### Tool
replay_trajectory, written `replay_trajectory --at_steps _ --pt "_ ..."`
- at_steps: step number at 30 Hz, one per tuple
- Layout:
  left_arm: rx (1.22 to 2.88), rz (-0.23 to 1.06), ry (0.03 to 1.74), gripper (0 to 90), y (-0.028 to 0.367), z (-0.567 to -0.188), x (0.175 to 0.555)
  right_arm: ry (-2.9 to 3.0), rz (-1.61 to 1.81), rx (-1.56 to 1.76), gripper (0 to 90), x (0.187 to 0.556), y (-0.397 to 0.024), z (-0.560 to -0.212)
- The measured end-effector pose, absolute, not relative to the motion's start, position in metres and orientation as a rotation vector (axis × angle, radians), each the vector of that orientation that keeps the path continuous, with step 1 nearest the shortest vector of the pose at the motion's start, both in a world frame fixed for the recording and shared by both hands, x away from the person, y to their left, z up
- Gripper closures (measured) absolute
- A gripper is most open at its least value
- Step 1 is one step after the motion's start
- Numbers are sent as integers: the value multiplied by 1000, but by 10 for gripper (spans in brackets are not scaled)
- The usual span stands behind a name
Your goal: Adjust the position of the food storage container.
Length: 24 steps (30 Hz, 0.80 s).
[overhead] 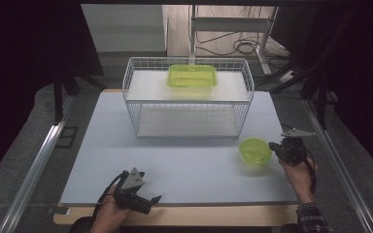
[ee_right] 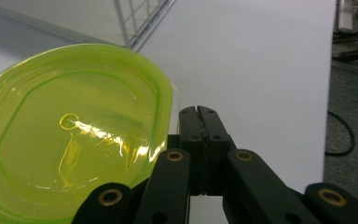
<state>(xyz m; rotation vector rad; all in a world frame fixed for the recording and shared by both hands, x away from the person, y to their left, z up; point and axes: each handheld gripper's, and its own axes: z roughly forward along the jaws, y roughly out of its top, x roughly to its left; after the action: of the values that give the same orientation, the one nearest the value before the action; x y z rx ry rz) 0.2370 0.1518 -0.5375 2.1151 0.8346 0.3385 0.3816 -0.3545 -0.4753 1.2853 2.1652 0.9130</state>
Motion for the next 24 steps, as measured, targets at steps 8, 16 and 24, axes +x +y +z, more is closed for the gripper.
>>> replay_trajectory --at_steps 8,16,24 --pt "2119 327 848 0 152 -537 237 2215 918 1266 893 376 -342 -477" --pt "2128 332 847 0 153 -537 237 2250 941 1254 893 371 -331 -477" --pt "2130 336 847 0 153 -537 237 2276 959 1240 893 369 -322 -478"
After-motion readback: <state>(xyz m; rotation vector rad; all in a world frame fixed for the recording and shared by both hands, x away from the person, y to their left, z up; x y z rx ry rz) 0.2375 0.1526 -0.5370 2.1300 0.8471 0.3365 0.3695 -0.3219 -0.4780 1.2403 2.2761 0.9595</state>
